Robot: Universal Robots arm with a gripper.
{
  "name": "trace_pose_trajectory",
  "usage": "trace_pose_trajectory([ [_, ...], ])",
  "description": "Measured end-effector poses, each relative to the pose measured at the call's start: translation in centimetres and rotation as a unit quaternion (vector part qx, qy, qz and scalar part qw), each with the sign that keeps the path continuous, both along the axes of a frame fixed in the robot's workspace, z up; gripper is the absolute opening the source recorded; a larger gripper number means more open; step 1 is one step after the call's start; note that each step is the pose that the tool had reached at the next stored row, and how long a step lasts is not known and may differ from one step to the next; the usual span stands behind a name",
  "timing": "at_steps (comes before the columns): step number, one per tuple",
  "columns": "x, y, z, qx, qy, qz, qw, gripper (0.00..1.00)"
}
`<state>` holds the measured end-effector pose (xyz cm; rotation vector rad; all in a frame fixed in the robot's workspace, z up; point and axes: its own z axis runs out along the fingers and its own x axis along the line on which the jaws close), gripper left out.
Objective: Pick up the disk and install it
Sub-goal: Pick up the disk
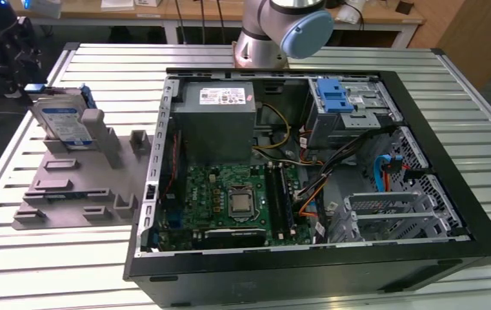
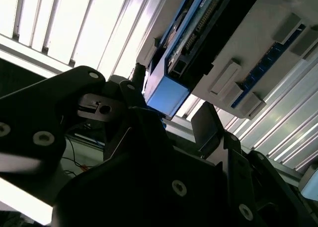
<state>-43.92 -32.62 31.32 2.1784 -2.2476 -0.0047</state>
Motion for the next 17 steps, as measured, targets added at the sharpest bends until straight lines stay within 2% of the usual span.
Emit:
trace_pose_trajectory([
  [7,0.00,0.02,-1.18,0.0000,0.0000,0.000,1.0000,0.64],
  [11,0.00,0.04,-1.34,0.0000,0.0001,0.000,1.0000,0.63],
  [12,0.00,0.04,-1.38,0.0000,0.0000,0.000,1.0000,0.56],
  [17,0.00,0.05,-1.61,0.0000,0.0000,0.000,1.0000,0.55],
])
